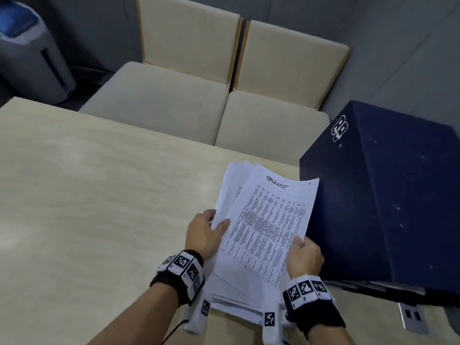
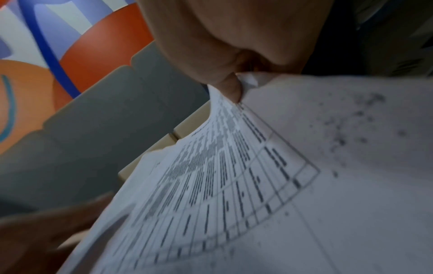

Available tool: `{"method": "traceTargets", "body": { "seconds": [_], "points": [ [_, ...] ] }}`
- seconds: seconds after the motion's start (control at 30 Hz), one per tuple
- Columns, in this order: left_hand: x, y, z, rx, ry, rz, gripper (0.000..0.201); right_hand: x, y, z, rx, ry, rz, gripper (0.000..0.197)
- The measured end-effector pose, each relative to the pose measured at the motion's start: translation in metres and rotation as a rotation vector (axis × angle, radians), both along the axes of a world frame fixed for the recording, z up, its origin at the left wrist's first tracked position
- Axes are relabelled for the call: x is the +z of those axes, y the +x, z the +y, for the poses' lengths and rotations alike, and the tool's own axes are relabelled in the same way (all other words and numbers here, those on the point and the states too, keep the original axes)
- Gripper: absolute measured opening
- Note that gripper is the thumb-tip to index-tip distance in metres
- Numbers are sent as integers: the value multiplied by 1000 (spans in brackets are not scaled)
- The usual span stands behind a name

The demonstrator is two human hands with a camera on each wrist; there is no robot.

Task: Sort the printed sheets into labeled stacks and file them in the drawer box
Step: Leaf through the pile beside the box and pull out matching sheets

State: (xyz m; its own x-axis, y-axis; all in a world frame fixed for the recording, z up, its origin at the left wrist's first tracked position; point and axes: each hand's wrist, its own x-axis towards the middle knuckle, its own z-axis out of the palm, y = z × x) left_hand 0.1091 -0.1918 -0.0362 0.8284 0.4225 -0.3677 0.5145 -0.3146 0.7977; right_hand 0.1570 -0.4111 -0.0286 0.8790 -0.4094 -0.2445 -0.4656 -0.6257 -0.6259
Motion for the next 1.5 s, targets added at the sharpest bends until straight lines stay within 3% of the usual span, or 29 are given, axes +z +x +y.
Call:
{"method": "traceTargets", "body": {
  "seconds": [0.13, 0.37, 0.5, 0.63, 0.83, 0.97, 1.13, 1.3, 1.5],
  "points": [
    [-2, -6, -2, 134, 76, 7, 24, -2, -9, 1, 20, -2, -86, 37],
    [-3, -25, 22, 202, 89, 81, 28, -9, -5, -2, 128, 261, 0, 27],
    [1, -28, 38, 170, 129, 51, 28, 4, -5, -9, 160, 229, -27, 26],
    [5, -15, 42, 79, 203, 53, 30, 31, -12, -6, 75, 178, -217, 25],
    [7, -3, 50, -28, 257, 68, 43, 62, -17, -1, 14, 398, -400, 12],
    [14, -4, 64, -127, 353, 113, 41, 64, -21, -2, 21, 488, -429, 17],
    [25, -5, 67, -274, 516, 114, 44, 52, -29, 2, -48, 628, -283, 16],
    [23, -5, 75, -394, 544, 119, 37, 40, -47, 9, -65, 700, -102, 19],
    [32, -9, 89, -528, 672, 150, 42, 17, -34, 11, -72, 583, 4, 12]
  ]
}}
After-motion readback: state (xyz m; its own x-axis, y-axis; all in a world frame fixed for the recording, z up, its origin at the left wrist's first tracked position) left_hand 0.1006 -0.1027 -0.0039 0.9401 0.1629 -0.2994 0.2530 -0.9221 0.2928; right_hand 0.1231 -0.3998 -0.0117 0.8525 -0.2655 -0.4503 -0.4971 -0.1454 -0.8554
